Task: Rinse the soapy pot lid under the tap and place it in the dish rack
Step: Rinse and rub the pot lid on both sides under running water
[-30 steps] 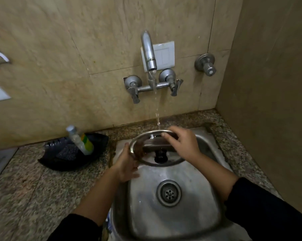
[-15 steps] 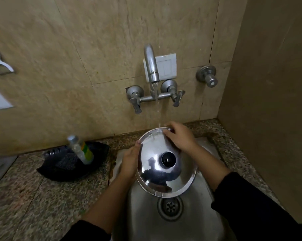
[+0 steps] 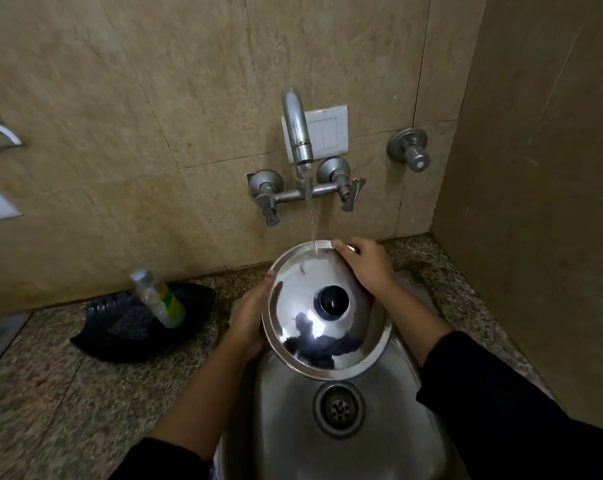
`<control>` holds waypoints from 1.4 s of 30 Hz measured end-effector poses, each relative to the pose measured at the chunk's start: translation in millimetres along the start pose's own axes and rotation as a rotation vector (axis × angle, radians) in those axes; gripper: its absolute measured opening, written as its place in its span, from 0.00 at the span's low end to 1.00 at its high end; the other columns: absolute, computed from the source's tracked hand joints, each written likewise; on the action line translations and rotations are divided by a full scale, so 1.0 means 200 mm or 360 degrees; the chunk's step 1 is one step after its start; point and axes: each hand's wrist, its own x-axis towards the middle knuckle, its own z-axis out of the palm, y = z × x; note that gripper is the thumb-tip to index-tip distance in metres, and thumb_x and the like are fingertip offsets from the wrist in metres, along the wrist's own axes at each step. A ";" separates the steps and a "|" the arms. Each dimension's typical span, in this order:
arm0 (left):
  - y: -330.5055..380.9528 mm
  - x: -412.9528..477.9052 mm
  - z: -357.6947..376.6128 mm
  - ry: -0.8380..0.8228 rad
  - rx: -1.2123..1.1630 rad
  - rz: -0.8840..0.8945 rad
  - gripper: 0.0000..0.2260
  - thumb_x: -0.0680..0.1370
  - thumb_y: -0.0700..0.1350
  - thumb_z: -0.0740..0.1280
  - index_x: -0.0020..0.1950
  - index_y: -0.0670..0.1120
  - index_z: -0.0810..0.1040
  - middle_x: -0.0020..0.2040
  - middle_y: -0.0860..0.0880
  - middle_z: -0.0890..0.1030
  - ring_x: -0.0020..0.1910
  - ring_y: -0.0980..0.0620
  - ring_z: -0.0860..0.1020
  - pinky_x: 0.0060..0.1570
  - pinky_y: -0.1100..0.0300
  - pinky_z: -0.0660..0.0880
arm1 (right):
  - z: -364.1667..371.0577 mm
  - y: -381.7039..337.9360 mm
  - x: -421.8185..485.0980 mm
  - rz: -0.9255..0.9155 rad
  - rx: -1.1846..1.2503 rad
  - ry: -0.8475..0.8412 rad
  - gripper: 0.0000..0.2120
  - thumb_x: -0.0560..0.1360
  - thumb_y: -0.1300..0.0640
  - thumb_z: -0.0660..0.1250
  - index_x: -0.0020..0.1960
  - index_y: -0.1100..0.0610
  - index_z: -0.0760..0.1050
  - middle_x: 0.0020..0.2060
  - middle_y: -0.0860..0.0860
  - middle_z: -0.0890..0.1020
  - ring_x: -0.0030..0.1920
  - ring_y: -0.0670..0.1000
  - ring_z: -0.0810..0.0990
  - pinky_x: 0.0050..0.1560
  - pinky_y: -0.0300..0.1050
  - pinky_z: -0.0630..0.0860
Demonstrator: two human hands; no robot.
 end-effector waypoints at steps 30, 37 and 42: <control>0.03 0.06 -0.01 0.0025 0.0463 0.0302 0.15 0.76 0.50 0.68 0.43 0.38 0.82 0.36 0.40 0.82 0.34 0.45 0.79 0.39 0.53 0.76 | 0.00 -0.09 -0.02 0.0025 0.0446 -0.0366 0.04 0.74 0.52 0.69 0.44 0.52 0.80 0.41 0.48 0.83 0.45 0.50 0.82 0.52 0.52 0.78; 0.02 0.07 0.01 0.0437 0.0035 0.0160 0.15 0.79 0.52 0.63 0.43 0.43 0.81 0.40 0.44 0.84 0.42 0.45 0.82 0.45 0.54 0.79 | 0.07 0.05 -0.15 -0.0444 -0.0504 0.0107 0.25 0.79 0.45 0.48 0.71 0.54 0.68 0.71 0.52 0.70 0.73 0.54 0.66 0.72 0.52 0.59; -0.06 0.13 0.00 0.0620 -0.0015 0.0050 0.21 0.72 0.63 0.66 0.40 0.45 0.83 0.45 0.41 0.85 0.48 0.39 0.83 0.56 0.40 0.77 | 0.09 0.03 -0.21 -0.0594 -0.0656 -0.0199 0.29 0.78 0.46 0.41 0.77 0.53 0.57 0.77 0.50 0.60 0.77 0.50 0.56 0.76 0.50 0.53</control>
